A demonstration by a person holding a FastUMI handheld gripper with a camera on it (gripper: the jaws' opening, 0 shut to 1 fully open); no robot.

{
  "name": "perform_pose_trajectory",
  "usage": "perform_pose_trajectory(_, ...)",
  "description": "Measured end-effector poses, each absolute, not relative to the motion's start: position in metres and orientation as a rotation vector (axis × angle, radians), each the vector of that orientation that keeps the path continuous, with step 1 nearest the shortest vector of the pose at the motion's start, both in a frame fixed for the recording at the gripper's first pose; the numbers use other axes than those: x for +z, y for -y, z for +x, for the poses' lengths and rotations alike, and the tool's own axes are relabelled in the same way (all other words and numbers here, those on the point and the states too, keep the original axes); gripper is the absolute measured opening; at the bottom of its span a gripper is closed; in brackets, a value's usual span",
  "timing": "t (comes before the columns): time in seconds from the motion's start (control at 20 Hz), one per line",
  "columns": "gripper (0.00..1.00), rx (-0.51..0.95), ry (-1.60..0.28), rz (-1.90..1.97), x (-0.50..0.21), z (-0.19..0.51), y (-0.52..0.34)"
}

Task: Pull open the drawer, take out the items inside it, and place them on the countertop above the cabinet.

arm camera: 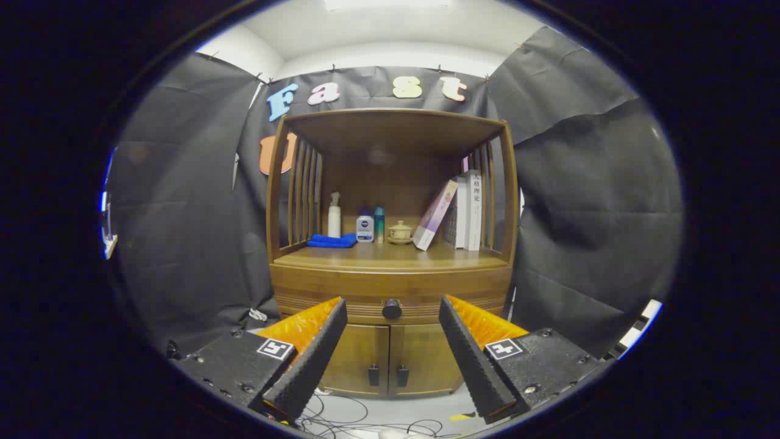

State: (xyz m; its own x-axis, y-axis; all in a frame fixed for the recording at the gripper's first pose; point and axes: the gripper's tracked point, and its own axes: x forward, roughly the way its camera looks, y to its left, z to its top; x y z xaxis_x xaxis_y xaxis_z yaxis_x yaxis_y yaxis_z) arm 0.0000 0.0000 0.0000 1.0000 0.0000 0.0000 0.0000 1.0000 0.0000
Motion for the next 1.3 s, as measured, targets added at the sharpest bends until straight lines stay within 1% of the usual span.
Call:
perform_pose_trajectory(0.85,0.99,0.003,0.033,0.013,0.021,-0.002,-0.003)
perform_pose_trajectory(1.1,0.99,0.009,0.025,-0.002,0.015,0.013,-0.006)
perform_pose_trajectory(1.3,0.99,0.037,0.032,-0.023,0.008,0.044,-0.013)
